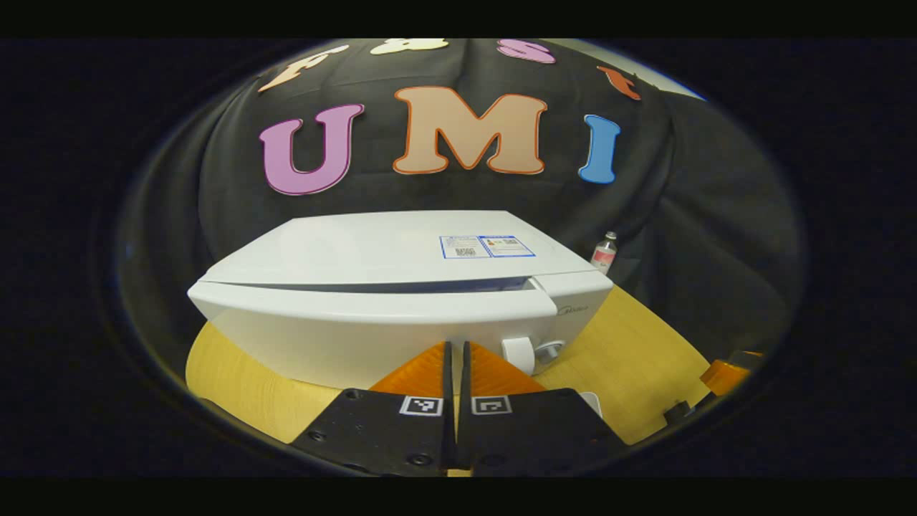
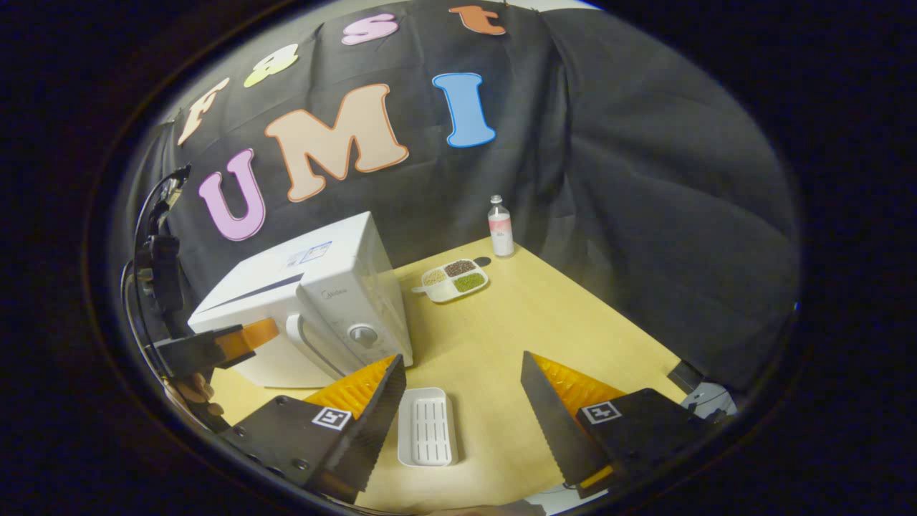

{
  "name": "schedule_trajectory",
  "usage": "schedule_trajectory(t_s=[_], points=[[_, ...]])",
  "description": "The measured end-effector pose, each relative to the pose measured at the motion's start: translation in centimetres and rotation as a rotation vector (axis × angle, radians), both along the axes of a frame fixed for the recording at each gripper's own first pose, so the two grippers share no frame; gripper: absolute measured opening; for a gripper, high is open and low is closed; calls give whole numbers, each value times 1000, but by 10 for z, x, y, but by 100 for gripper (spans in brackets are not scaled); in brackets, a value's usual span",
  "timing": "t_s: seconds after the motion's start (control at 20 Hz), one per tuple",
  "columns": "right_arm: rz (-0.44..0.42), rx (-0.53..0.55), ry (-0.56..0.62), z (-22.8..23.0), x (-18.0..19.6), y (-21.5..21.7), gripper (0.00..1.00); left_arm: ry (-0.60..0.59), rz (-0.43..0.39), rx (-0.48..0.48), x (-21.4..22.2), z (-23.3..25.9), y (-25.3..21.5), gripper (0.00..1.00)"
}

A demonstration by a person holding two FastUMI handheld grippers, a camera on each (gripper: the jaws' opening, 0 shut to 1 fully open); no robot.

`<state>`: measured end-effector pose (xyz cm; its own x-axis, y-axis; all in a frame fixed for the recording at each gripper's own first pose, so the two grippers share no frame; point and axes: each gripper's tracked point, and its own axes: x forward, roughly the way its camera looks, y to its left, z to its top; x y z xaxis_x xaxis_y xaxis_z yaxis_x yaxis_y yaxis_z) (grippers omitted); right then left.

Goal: Open the microwave oven with the left hand, put the food in, and close the microwave oven.

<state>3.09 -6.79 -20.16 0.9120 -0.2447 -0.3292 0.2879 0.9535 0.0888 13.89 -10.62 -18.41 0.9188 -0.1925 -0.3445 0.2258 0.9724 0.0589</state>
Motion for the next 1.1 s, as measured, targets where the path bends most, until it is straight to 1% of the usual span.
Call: schedule_trajectory(t_s=[0.1, 0.2, 0.25, 0.35, 0.7, 0.75, 0.85, 0.9, 0.95, 1.0, 1.05, 1.1], points=[[2, -5, -1, 0, 2, -1, 92, 22, 4, -16, -1, -8, -4, 0], [0, -8, -3, 2, 3, -1, 92, 19, 13, -26, 1, -7, -5, 0], [1, -7, -2, 1, 3, 0, 92, 12, 18, -29, 1, -5, -4, 2], [3, -6, 3, 0, 4, 1, 92, 14, 27, -37, 1, -7, -4, 0], [12, -14, 3, 0, 8, 5, 92, -7, 31, -66, 4, -4, -3, 0], [11, -17, -2, 1, 8, 4, 100, -10, 36, -65, 4, -3, -2, 0], [6, -24, -4, 2, 8, 3, 100, -18, 46, -87, 4, -3, -3, 1], [4, -26, -3, 1, 9, 2, 92, -22, 50, -102, 4, -2, -3, 0], [4, -25, 0, 1, 9, 2, 92, -24, 52, -110, 5, -3, -3, 2], [2, -25, 3, 0, 9, 1, 92, -25, 53, -112, 5, -2, -3, 1], [2, -23, 2, 0, 10, 1, 92, -26, 54, -109, 5, -3, -3, 2], [2, -21, -1, 1, 11, 0, 92, -27, 55, -105, 5, -3, -3, 0]])
